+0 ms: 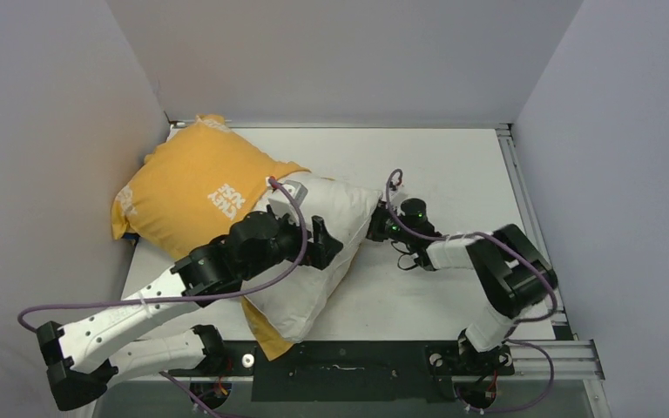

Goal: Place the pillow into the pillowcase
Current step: Stuff the pillow into the pillowcase.

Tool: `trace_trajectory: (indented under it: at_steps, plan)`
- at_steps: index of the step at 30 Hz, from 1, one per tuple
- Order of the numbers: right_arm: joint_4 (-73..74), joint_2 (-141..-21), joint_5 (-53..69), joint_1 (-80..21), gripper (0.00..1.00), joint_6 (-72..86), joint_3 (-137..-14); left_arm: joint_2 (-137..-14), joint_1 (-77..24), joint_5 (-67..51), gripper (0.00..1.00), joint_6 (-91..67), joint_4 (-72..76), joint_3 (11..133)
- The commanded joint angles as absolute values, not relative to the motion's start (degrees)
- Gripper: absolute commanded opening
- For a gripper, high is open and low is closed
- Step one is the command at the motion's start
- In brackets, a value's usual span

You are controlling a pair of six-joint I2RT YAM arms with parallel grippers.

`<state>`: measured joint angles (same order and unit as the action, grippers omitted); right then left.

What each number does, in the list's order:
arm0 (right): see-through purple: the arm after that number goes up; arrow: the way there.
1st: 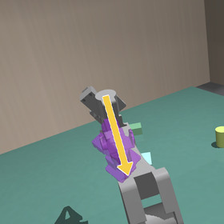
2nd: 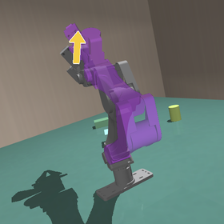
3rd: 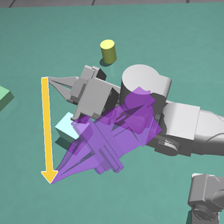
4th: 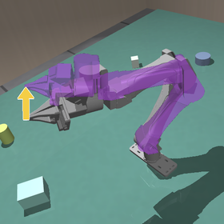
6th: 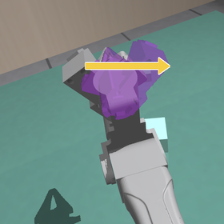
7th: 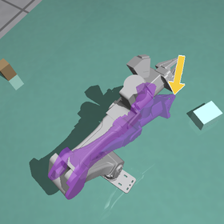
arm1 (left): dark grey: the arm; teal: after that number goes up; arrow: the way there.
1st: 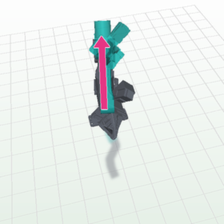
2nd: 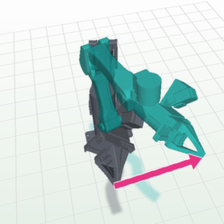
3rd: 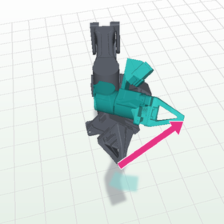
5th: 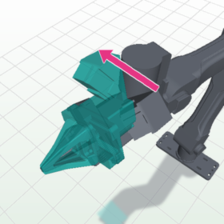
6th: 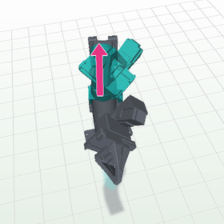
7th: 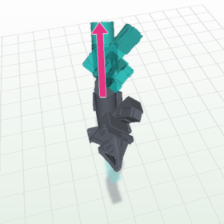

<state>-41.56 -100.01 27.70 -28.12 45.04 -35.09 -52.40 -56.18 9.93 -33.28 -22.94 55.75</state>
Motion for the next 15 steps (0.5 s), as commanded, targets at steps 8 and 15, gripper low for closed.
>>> trace_trajectory:
  at_steps: [8, 15]
  plan:
    - [-25.46, -65.43, 41.31, -23.33, 0.05, 47.07, -39.29, -66.9, -68.39, 19.1, 0.86, -27.05, -15.45, 63.19]
    - [-13.89, -60.52, 40.67, -22.11, 0.05, 44.71, -46.89, -68.43, -79.23, 21.06, 0.83, -20.69, -6.88, 66.16]
